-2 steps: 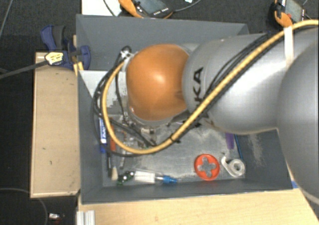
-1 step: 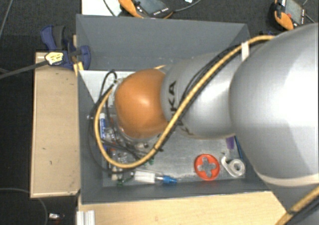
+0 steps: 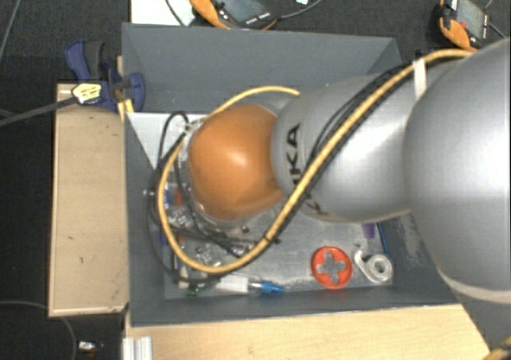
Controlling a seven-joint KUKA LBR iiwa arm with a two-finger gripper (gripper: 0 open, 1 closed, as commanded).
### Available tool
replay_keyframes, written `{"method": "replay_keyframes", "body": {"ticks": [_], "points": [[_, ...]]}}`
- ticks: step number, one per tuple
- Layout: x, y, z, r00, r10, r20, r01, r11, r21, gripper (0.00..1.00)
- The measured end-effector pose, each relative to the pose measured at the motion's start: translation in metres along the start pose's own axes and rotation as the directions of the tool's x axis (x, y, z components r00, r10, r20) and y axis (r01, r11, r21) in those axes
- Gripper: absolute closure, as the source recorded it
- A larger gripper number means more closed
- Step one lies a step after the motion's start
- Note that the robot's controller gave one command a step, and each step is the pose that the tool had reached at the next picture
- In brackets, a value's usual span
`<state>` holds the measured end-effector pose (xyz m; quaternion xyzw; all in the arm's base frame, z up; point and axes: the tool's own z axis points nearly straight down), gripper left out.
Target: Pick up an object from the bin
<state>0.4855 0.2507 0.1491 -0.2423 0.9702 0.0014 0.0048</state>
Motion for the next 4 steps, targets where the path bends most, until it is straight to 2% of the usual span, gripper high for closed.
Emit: {"method": "replay_keyframes", "body": {"ticks": [1, 2, 3, 4], "points": [[0.007, 0.003, 0.043, 0.982, -0.190, -0.009, 0.189, 0.982, -0.003, 0.00], [-0.011, -0.014, 0.079, 0.853, -0.523, 0.000, 0.522, 0.853, 0.005, 0.00], [-0.069, -0.059, 0.079, 0.646, -0.763, -0.002, 0.763, 0.646, -0.007, 1.00], [-0.069, -0.059, 0.079, 0.647, -0.762, -0.002, 0.762, 0.647, -0.008, 1.00]]}}
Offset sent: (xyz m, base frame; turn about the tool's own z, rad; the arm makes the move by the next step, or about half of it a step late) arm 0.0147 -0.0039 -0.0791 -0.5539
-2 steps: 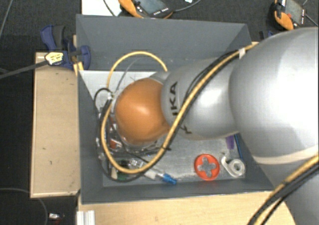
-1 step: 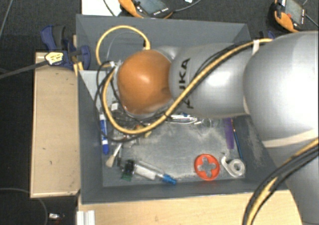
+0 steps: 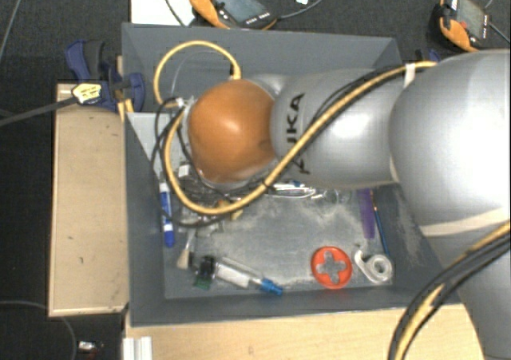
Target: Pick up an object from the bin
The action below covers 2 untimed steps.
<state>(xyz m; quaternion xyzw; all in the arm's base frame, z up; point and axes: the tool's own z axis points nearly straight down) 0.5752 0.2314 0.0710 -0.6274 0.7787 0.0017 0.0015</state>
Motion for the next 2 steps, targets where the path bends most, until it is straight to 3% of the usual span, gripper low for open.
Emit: {"method": "replay_keyframes", "body": {"ticks": [1, 2], "points": [[0.001, 0.002, -0.038, 1.000, 0.002, -0.003, -0.002, 1.000, -0.006, 1.00], [-0.001, 0.000, -0.083, 1.000, 0.002, 0.003, -0.002, 1.000, 0.003, 1.00]]}}
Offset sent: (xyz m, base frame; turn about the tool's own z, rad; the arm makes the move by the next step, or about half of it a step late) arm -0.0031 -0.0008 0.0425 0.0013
